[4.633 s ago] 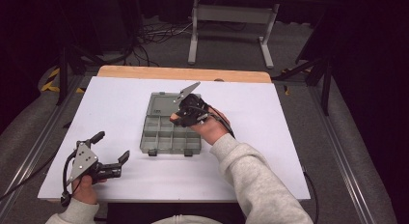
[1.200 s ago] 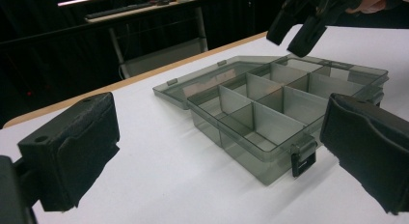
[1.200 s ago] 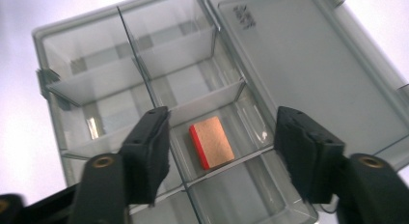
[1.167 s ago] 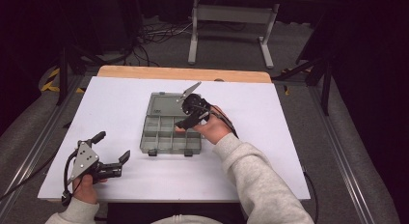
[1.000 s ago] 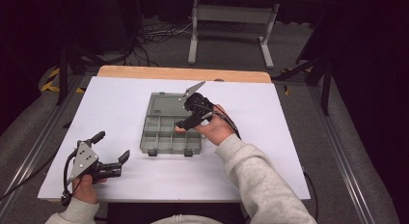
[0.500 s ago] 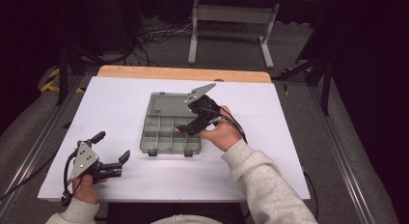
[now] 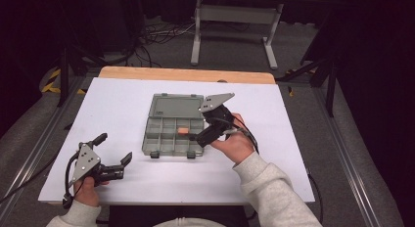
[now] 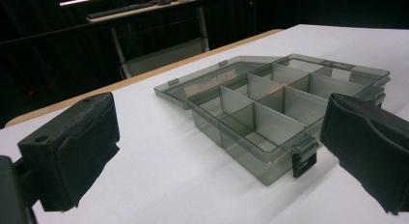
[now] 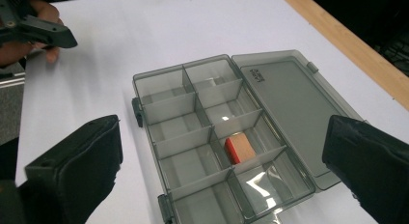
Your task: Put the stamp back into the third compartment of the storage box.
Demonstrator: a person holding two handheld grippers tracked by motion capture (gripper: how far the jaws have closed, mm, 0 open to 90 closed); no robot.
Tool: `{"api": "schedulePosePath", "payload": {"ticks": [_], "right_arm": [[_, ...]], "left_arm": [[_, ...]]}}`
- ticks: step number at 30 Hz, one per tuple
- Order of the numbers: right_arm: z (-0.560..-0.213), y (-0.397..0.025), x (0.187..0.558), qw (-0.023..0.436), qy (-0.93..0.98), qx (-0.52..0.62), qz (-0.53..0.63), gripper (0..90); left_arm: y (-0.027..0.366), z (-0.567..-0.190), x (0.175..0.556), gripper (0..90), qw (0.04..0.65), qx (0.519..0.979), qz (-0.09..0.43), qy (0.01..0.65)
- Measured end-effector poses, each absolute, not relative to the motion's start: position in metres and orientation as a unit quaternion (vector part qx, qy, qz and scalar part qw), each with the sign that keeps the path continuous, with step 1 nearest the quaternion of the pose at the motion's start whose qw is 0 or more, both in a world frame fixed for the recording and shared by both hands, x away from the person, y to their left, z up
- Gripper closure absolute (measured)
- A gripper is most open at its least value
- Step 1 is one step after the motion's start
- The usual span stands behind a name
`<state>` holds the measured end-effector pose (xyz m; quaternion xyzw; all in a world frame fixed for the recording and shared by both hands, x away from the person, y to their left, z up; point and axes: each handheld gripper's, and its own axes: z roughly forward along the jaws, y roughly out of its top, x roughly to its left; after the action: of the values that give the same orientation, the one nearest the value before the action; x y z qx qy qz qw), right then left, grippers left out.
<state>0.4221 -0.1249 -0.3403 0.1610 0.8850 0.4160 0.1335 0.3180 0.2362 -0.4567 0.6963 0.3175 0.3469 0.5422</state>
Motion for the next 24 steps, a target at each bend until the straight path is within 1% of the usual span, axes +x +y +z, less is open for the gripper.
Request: {"api": "schedulePosePath", "payload": {"ticks": [11, 24], "right_arm": [[-0.344, -0.149, 0.396, 0.151, 0.861, 0.166, 0.456, 0.2], [-0.364, -0.186, 0.381, 0.157, 0.824, 0.198, 0.507, 0.2]], "left_arm": [[0.236, -0.456, 0.318, 1.2, 0.543, 0.695, 0.348, 0.317], [0.235, -0.456, 0.317, 1.2, 0.542, 0.695, 0.349, 0.318]]}}
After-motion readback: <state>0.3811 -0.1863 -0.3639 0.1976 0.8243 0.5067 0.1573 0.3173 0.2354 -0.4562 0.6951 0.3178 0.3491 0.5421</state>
